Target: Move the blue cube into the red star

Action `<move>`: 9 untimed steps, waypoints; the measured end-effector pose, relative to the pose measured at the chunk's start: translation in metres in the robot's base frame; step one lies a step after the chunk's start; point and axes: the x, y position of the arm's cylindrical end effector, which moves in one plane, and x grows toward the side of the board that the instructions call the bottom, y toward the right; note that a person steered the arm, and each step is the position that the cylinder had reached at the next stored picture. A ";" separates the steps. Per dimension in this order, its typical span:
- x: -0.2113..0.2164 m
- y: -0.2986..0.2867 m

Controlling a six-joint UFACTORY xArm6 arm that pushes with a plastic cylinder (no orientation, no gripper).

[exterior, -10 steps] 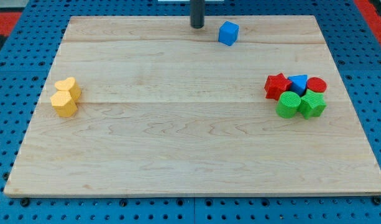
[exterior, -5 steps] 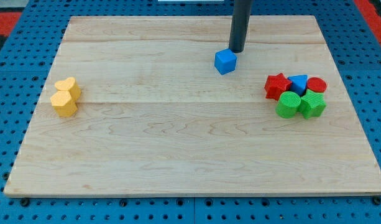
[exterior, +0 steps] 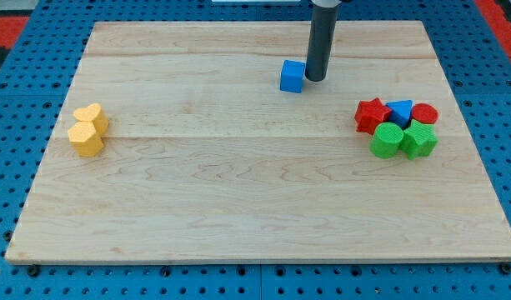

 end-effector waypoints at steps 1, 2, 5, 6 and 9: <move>-0.006 0.019; -0.028 0.033; -0.006 -0.058; 0.026 0.002; 0.025 0.046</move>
